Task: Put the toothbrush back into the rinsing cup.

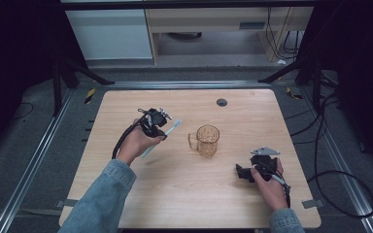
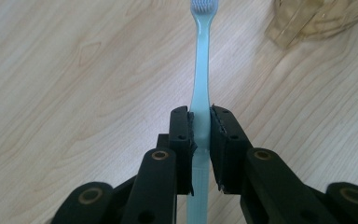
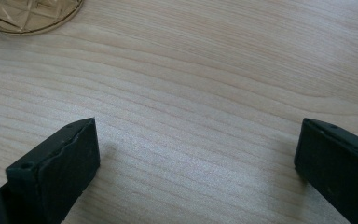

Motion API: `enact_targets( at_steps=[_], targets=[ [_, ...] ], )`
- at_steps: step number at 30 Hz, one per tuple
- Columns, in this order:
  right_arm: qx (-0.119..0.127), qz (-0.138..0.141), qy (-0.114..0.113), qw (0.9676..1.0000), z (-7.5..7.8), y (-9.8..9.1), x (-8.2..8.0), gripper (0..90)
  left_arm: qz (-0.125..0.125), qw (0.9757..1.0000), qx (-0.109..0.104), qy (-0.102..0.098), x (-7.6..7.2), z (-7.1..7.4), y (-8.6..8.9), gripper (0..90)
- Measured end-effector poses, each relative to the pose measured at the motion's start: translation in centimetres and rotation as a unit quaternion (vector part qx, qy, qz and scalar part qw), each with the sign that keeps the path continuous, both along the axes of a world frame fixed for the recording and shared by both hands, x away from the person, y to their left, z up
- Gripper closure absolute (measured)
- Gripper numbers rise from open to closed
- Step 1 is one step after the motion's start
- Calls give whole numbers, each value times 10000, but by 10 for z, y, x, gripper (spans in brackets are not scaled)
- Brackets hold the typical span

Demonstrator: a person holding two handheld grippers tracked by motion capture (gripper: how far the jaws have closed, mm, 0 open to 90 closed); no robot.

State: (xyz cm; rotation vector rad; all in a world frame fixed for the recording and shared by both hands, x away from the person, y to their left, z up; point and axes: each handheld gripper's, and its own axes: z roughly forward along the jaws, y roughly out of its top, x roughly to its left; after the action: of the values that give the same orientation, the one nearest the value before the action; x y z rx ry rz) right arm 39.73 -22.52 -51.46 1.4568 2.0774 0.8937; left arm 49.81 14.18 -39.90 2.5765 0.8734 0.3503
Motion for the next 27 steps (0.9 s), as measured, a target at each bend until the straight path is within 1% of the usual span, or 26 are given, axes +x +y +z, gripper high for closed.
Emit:
enact_targets(
  at_steps=[3, 6, 7, 8, 9, 13, 14, 15, 18, 20, 23, 26, 27],
  targets=[
    [-2, 4, 0, 10000, 0, 0, 0, 4, 58, 9997, -188, -136, -4, 3, -4, 788],
    [-7, 26, -4, 10000, 0, 0, 0, 4, 97, 9991, -310, -273, -9, 6, -8, 789],
    [-6, 30, -8, 10000, 0, 0, 0, 4, 125, 9985, -409, -351, -11, 8, -10, 788],
    [-6, 42, -9, 10000, 0, 0, 0, 4, 138, 9982, -442, -393, -13, 9, -11, 788],
    [-4, 40, -8, 10000, 0, 0, 0, 4, 176, 9973, -513, -487, -16, 11, -13, 788],
    [-2, 39, -6, 10000, 0, 0, 0, 3, 132, 9956, -547, -744, -23, 14, -24, 788],
    [-4, 40, -5, 10000, 0, 0, 0, 4, 145, 9950, -602, -786, -24, 14, -26, 788],
    [-4, 41, -6, 10000, 0, 0, 0, 4, 177, 9938, -673, -864, -26, 15, -28, 788],
    [-4, 40, -6, 10000, 0, 0, 0, 4, 225, 9915, -776, -1025, -28, 18, -31, 788],
    [-6, 41, -6, 10000, 0, 0, 0, 3, 226, 9898, -774, -1178, -30, 21, -33, 788],
    [-3, 39, -5, 10000, 0, 0, 0, 4, 310, 9856, -883, -1406, -33, 24, -35, 788],
    [-5, 41, -7, 10000, 0, 0, 0, 3, 405, 9815, -1035, -1558, -36, 27, -34, 788],
    [-3, 39, -6, 10000, 0, 0, 0, 3, 432, 9792, -1114, -1638, -37, 28, -33, 788]
  ],
)
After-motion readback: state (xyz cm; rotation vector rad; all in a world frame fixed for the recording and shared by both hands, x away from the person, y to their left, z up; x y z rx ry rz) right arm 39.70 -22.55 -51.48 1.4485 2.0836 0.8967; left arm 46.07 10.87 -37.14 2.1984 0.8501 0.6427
